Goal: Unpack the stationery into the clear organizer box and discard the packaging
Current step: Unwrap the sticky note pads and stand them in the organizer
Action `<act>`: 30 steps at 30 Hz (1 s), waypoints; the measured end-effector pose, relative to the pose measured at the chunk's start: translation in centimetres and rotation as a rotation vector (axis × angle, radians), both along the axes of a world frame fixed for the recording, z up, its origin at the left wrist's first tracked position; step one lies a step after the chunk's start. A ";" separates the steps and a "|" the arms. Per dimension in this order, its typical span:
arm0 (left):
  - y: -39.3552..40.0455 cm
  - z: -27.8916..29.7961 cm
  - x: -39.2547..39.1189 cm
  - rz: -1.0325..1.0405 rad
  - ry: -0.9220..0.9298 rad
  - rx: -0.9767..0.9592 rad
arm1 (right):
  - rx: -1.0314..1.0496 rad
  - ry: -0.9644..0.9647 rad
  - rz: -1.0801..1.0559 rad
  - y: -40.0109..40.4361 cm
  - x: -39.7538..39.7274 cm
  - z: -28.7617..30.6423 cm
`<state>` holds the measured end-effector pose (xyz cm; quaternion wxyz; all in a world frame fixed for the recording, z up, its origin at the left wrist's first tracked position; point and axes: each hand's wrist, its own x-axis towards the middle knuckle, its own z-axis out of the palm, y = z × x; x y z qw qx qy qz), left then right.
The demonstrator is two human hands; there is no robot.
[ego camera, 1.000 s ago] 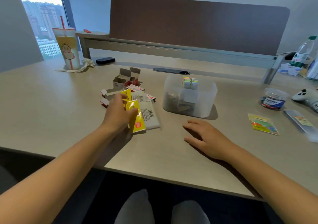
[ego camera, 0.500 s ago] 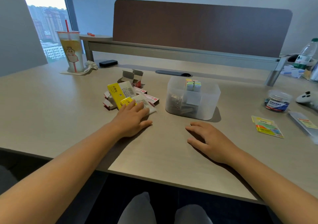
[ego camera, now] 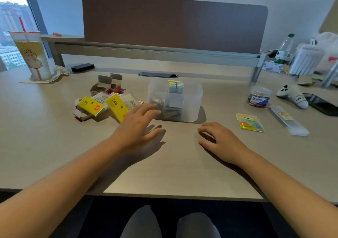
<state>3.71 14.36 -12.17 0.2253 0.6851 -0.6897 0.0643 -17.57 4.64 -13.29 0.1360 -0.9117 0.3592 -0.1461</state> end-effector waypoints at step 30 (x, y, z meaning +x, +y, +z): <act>-6.3 -1.3 -7.8 -0.266 -0.016 0.307 | 0.048 -0.124 -0.219 -5.1 -7.3 0.5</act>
